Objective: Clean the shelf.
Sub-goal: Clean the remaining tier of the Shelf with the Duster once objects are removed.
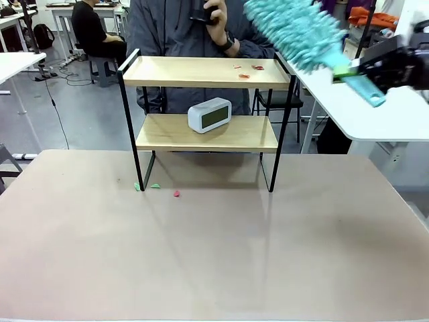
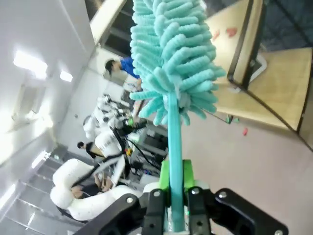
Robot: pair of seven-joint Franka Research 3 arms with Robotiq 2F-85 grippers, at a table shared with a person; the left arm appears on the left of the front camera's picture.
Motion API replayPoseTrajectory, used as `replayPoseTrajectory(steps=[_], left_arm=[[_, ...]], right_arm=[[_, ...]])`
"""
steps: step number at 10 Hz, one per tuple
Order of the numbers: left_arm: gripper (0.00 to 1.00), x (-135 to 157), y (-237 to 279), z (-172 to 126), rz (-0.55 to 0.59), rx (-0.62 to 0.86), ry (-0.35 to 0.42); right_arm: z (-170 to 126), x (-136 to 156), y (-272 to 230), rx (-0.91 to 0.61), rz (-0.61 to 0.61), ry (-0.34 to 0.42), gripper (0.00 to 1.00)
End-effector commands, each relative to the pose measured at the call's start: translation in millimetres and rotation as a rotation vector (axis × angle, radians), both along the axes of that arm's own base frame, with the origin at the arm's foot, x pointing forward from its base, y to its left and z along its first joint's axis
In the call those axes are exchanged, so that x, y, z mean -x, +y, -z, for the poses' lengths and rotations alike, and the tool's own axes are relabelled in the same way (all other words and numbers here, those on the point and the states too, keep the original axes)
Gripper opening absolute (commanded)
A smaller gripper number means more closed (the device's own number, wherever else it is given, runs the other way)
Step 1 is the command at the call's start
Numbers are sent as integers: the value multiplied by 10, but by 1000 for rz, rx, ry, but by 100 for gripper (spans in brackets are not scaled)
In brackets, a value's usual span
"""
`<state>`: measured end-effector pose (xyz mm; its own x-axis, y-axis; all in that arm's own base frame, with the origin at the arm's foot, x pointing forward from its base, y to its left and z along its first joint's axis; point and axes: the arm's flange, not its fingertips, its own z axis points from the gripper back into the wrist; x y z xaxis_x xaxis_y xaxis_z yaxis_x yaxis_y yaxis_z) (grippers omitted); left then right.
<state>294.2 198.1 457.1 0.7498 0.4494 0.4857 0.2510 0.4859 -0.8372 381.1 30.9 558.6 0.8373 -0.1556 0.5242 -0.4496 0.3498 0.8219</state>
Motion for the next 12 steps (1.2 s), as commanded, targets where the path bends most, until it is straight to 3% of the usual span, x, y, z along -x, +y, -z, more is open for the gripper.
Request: replayPoseTrajectory(steps=[1,2,3,4,7,8,10,12], left_arm=[[100,-1,-11,8,0,3,-30],[100,-1,-11,8,0,3,-30],[100,-1,-11,8,0,3,-30],[100,-1,-11,8,0,3,-30],[100,-1,-11,8,0,3,-30],[100,-1,-11,8,0,3,-30],[100,-1,-11,8,0,3,-30],[100,-1,-11,8,0,3,-30]], right_arm=[[-41,69,-291,-56,41,-5,13],[-41,69,-291,-56,41,-5,13],[29,-17,36,3,-4,5,13],[20,8,90,91,110,61,13],[-609,-109,339,291,244,85,13],[-750,-119,401,313,229,112,13],[-872,-87,530,387,239,183,13],[-903,-40,640,440,266,191,13]])
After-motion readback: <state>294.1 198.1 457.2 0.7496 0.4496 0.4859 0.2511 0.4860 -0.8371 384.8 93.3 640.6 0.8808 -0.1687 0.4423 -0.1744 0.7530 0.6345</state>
